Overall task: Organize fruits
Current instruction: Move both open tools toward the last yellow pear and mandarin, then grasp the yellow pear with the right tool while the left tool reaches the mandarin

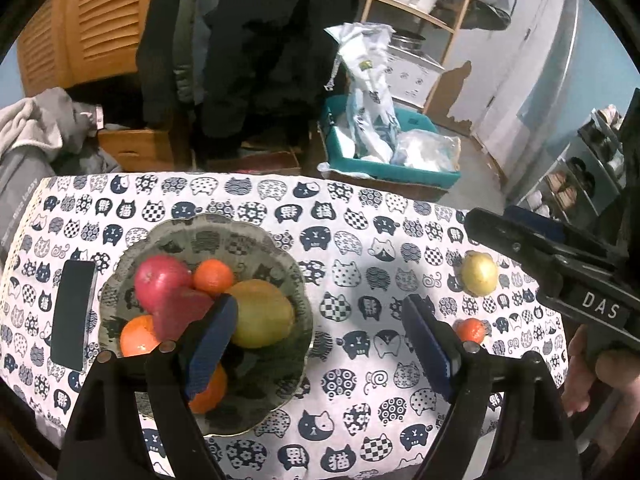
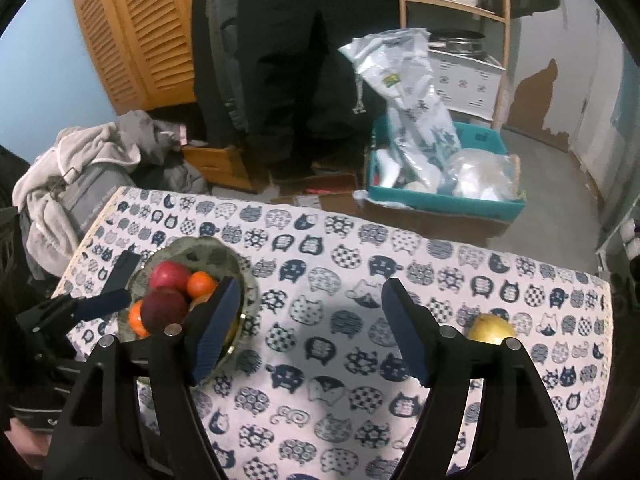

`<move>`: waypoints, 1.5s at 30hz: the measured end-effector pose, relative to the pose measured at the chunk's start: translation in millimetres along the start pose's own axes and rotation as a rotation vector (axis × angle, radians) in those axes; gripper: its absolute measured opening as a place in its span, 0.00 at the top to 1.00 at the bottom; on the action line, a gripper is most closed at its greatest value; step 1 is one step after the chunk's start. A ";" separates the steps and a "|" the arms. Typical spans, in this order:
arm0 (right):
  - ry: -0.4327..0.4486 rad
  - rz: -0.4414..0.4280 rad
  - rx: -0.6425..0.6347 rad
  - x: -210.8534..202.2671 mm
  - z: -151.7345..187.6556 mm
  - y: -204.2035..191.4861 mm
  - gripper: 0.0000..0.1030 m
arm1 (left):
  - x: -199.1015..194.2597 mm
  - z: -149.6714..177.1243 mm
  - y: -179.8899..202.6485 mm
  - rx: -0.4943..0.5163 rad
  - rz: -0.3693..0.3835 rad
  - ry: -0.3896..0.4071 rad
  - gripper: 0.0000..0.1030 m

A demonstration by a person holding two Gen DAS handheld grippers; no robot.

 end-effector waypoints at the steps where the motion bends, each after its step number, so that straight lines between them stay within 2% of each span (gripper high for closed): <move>1: 0.001 0.008 0.002 -2.9 1.9 4.3 0.24 | 0.9 0.1 2.6 0.006 0.000 -0.001 0.17; 12: -0.011 0.045 0.064 -15.5 20.2 48.3 0.24 | 12.8 -1.1 44.3 0.081 0.003 -0.019 0.17; 20: -0.057 0.086 0.096 -17.9 40.8 87.8 0.24 | 27.9 -0.3 70.6 0.137 0.005 -0.047 0.17; 28: -0.120 0.150 0.162 -13.3 60.6 148.2 0.24 | 53.6 -4.3 98.0 0.150 0.036 -0.101 0.17; 37: -0.186 0.176 0.205 12.1 77.7 196.5 0.24 | 93.0 -5.9 121.1 0.190 0.035 -0.157 0.17; 45: -0.240 0.154 0.205 47.5 87.2 212.1 0.24 | 127.2 -8.2 140.4 0.228 0.036 -0.190 0.17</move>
Point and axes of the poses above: each gripper's, at about its wrist camera, not at the fingertips, and x roughly the way its jaws point, y to its right, z to its underside, the point moved 6 cm from there along x, roughly the way its jaws point, and after that the axes turned 8 degrees about -z, right-handed, at the moved point
